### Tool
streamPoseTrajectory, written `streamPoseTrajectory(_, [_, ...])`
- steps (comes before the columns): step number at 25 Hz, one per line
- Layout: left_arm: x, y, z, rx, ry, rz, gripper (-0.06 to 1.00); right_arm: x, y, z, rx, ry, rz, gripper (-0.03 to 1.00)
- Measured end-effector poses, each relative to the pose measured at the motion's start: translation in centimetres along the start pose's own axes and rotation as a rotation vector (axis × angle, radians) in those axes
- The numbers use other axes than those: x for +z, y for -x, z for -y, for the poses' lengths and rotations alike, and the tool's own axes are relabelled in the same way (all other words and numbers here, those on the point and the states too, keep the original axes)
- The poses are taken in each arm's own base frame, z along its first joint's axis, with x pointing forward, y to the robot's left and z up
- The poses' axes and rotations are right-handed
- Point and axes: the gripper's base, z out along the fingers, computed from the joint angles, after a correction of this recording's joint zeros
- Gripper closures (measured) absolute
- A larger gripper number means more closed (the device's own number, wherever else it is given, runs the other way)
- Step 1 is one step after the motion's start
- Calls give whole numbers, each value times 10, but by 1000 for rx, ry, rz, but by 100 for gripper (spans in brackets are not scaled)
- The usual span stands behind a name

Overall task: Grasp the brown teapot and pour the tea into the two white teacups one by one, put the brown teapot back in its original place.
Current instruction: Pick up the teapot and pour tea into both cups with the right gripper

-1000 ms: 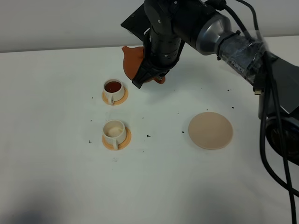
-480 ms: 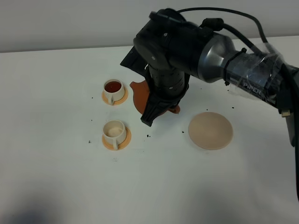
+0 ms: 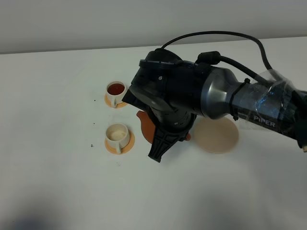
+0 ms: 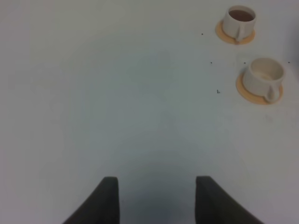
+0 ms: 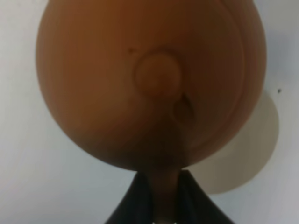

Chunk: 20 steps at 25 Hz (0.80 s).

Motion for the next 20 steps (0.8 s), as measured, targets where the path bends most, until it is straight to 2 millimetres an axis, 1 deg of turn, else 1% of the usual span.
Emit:
streamPoseTrajectory(4, [0,0,0,0,0,0,55,11,-3,-15,-64,-43,27,86])
streamPoseTrajectory(6, [0,0,0,-1,0,0,55,14,-2,-21,-106,-73,45,86])
streamPoseTrajectory(12, [0,0,0,-1,0,0,55,18,6,-21,-186,-161,100,86])
streamPoseTrajectory(17, [0,0,0,-1,0,0,55,33,15,-30,-264,-208,118,86])
streamPoseTrajectory(20, [0,0,0,-1,0,0,55,35,18,-35,-321,-255,124,86])
